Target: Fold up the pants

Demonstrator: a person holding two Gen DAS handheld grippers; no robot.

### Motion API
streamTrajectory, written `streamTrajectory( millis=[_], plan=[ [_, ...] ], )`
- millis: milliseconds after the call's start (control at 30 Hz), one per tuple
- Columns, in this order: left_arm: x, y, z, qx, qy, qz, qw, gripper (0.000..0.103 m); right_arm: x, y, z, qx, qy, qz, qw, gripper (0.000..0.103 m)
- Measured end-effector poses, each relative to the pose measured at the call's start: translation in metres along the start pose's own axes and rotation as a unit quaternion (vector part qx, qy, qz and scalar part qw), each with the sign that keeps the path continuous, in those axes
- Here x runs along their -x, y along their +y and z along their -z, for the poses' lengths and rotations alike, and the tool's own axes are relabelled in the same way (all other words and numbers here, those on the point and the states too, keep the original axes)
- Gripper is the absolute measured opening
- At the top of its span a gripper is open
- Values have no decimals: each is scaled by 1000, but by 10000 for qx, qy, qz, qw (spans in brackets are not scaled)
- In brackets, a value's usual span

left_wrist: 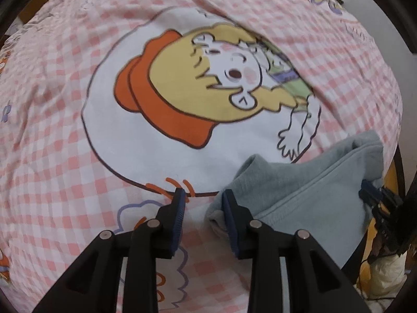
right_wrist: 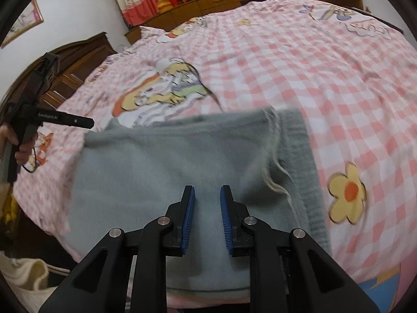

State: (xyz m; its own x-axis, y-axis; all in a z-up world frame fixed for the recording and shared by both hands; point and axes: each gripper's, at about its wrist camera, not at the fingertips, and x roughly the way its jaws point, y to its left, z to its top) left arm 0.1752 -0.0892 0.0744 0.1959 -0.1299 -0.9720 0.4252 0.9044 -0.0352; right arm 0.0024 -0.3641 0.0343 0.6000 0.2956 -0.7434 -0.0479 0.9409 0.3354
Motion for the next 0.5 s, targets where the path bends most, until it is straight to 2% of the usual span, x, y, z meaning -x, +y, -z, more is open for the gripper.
streamTrajectory(
  millis=[100,233,300,433,500],
  plan=[
    [22,-6,8,-59,-397,43,9992,32,-2,12,-10,253,-50,8,9997,21],
    [45,-10,26,102,-757,510,9958,31,-15,12,-22,248,-6,364,9990,21],
    [42,-19,30,147,-832,712,9939,19,-21,5,-28,170,-12,389,9991,21],
    [25,-31,44,264,-980,1222,9873,18,-38,-4,-34,78,80,331,9994,21],
    [8,-31,44,442,-902,1153,9882,17,-41,-5,-33,123,66,324,9994,21]
  ],
)
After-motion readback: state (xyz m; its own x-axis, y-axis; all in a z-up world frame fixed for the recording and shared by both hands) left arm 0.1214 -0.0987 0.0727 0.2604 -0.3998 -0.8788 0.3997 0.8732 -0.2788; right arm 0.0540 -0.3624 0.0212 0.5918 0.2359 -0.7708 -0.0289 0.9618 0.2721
